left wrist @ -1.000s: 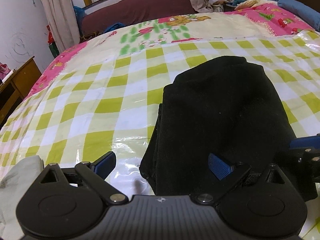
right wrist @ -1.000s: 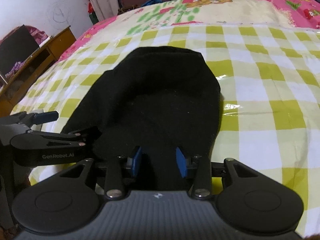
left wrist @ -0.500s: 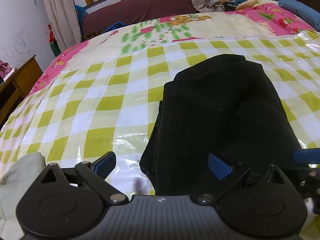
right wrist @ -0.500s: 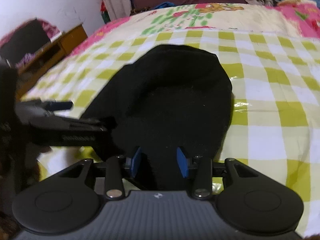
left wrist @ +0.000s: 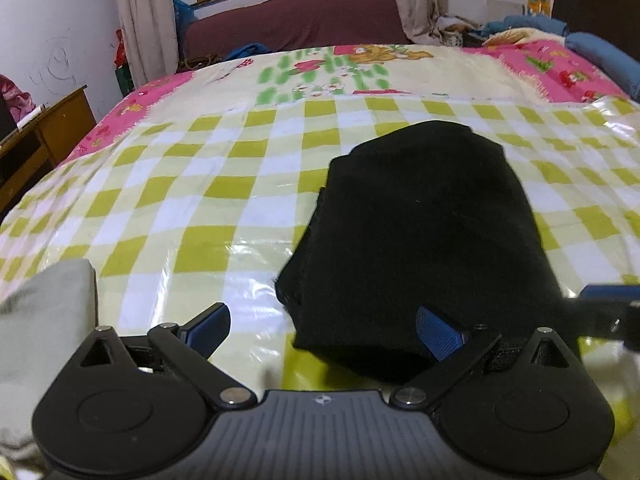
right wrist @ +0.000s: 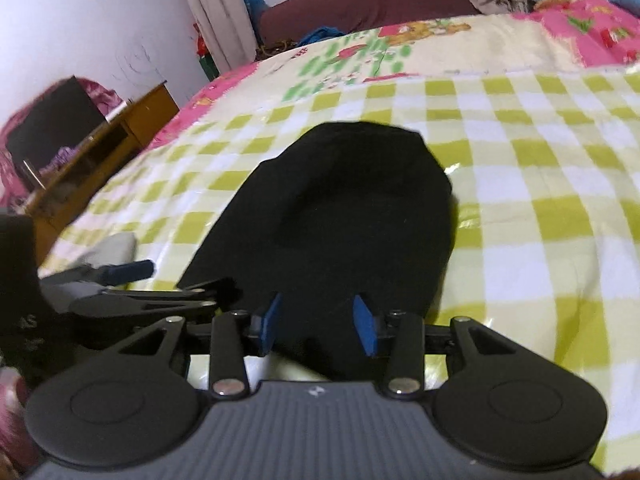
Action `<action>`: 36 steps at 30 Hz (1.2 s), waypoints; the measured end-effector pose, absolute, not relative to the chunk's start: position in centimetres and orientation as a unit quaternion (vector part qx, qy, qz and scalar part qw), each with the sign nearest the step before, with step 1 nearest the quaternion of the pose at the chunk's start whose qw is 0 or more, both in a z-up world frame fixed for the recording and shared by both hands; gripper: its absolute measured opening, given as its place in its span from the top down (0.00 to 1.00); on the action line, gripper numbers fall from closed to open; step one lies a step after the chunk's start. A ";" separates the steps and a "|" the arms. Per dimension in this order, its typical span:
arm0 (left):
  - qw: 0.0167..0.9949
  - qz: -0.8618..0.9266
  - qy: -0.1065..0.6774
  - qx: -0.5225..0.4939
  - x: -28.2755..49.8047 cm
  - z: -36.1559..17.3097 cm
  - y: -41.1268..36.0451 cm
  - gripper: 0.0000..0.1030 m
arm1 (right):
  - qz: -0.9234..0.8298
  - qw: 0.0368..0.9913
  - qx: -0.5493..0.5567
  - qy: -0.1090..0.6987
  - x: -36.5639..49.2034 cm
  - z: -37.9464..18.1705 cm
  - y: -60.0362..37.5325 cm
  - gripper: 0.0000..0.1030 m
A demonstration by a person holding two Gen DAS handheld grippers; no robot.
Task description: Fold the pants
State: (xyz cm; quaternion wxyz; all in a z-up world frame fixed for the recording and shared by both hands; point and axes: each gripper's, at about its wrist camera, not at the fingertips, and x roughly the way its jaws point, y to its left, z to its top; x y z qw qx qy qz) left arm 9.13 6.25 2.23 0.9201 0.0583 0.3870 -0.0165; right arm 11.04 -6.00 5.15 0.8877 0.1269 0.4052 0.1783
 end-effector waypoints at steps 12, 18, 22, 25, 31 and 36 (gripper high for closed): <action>0.914 -0.026 0.400 0.059 4.0 1.8 5.2 0.00 | 0.141 0.881 0.126 0.434 7.8 3.0 -5.7 0.59; 0.921 -0.027 0.385 0.049 2.5 3.2 5.0 0.00 | 0.153 0.880 0.135 0.430 6.2 3.2 -5.8 0.59; 0.924 -0.031 0.378 0.050 2.1 3.3 4.8 0.00 | 0.151 0.881 0.137 0.426 5.7 3.5 -6.1 0.59; 0.926 -0.031 0.371 0.054 1.8 3.4 4.7 0.00 | 0.151 0.880 0.143 0.426 5.4 3.4 -6.3 0.59; 0.927 -0.028 0.371 0.051 1.6 3.4 4.7 0.00 | 0.151 0.880 0.147 0.426 5.2 3.3 -6.3 0.59; 0.928 -0.023 0.369 0.056 1.3 3.3 4.5 0.00 | 0.150 0.878 0.150 0.428 5.2 3.2 -6.3 0.59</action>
